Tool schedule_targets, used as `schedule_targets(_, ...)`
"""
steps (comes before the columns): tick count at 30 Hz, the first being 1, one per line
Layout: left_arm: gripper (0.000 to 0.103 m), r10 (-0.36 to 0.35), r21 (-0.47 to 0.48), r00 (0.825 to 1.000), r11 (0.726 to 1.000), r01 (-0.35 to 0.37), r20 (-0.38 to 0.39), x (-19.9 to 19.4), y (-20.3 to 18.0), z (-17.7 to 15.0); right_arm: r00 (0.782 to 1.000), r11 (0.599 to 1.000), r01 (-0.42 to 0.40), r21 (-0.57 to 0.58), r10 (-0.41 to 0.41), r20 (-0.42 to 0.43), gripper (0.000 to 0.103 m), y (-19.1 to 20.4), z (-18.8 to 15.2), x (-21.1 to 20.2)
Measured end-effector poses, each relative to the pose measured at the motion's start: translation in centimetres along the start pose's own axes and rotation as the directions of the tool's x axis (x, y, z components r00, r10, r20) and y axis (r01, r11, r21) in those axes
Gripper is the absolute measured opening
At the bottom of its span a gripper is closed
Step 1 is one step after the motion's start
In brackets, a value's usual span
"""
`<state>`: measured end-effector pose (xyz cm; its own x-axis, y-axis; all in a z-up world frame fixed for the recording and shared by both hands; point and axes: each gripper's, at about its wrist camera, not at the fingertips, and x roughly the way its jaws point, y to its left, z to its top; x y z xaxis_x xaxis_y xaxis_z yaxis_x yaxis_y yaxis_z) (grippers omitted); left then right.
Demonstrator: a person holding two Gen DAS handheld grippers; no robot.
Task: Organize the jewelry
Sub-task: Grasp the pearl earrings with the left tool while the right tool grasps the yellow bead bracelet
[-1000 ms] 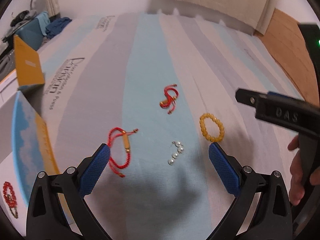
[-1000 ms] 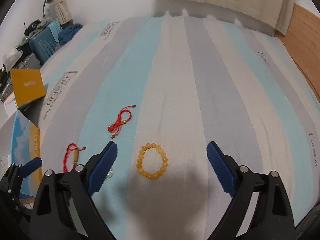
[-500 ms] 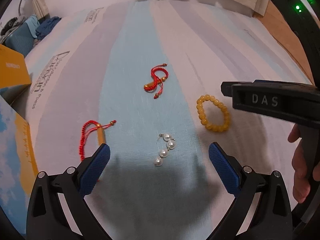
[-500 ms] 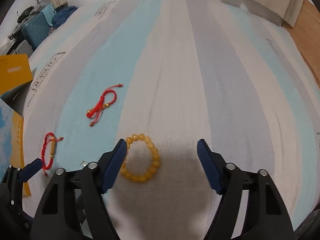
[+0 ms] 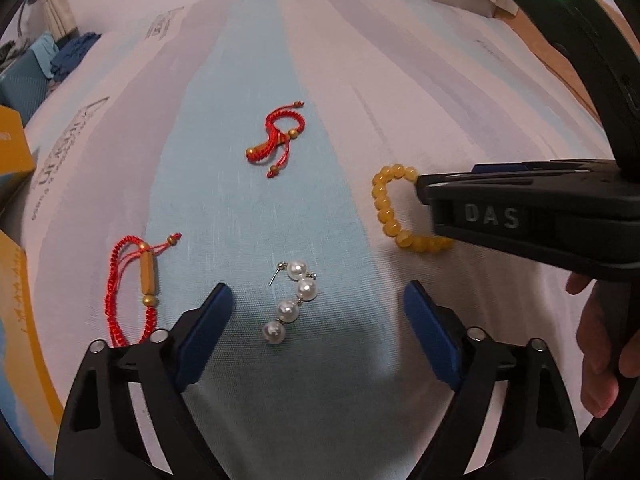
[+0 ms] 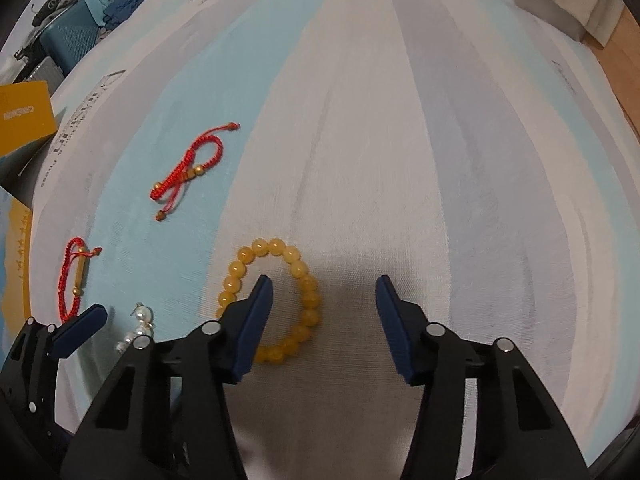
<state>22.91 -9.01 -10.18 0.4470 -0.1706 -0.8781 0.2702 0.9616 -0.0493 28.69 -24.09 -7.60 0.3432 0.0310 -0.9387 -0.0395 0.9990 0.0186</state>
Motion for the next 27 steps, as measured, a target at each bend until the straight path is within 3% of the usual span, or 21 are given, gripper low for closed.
schedule_targets(10, 0.061, -0.012, -0.013, 1.0, 1.0, 0.012, -0.005, 0.9, 0.8, 0.0, 1.0, 1.0, -0.011, -0.001, 0.011, -0.021, 0.039, -0.2, 0.1, 0.7)
schedule_targets(21, 0.035, -0.016, 0.006, 1.0, 1.0, 0.016, -0.019, 0.7, 0.7, -0.2, 0.999, 1.0, -0.028, -0.007, 0.028, -0.032, 0.014, -0.2, 0.2, 1.3)
schedule_targets(27, 0.019, -0.023, 0.014, 1.0, 1.0, 0.024, -0.019, 0.5, 0.7, -0.3, 0.999, 1.0, -0.026, -0.004, 0.026, -0.029, 0.01, -0.1, -0.2, 1.0)
